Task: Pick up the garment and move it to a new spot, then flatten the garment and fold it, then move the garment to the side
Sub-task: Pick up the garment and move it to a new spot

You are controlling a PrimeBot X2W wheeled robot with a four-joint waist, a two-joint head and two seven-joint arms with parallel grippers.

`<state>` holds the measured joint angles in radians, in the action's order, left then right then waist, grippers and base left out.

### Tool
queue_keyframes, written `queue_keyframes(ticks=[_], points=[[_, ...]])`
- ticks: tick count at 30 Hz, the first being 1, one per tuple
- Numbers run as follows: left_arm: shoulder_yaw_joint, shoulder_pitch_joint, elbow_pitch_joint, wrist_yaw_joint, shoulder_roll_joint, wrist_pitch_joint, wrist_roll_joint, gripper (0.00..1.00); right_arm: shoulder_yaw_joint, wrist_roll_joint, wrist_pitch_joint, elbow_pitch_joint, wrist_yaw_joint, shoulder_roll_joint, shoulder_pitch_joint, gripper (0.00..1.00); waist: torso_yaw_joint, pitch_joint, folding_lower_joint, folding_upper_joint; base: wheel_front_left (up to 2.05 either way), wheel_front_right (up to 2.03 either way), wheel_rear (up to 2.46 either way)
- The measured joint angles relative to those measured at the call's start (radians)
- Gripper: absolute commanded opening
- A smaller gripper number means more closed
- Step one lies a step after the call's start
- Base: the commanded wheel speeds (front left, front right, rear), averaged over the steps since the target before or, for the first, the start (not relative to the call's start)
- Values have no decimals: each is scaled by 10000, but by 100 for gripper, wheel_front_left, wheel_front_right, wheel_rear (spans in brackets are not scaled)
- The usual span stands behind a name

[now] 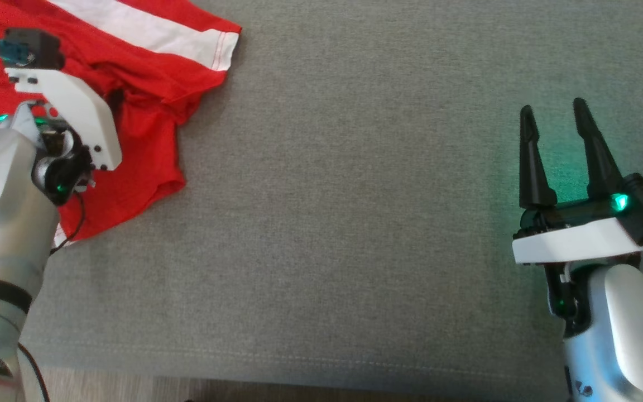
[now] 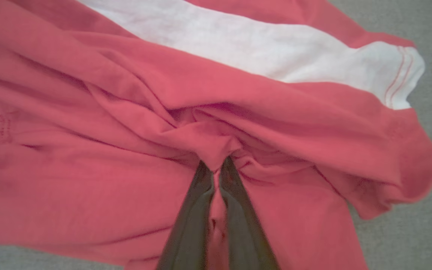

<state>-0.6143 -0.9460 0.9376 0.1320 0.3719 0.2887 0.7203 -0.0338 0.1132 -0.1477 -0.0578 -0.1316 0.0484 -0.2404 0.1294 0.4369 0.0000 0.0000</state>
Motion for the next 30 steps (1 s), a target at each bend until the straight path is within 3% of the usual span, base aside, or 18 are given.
queue_keyframes(ticks=[10, 20, 30], points=[[-849, -32, -209, 0, 123, -1354, 752, 0, 50, 2, -4, -4, 0, 0, -194, 100, 268, -333, 0, 0, 0, 0, 0], [-1080, -17, -268, 0, 445, -3141, 1287, 0, 13, 449, -313, -692, 0, -2, -54, 100, 222, -1605, 0, 0, 0, 0, 0], [-1189, 314, -1243, -13, 426, -3845, 1659, 0, 123, 905, -640, -1264, 0, -6, 503, 100, 70, -3040, -1, 0, 0, 0, 0]])
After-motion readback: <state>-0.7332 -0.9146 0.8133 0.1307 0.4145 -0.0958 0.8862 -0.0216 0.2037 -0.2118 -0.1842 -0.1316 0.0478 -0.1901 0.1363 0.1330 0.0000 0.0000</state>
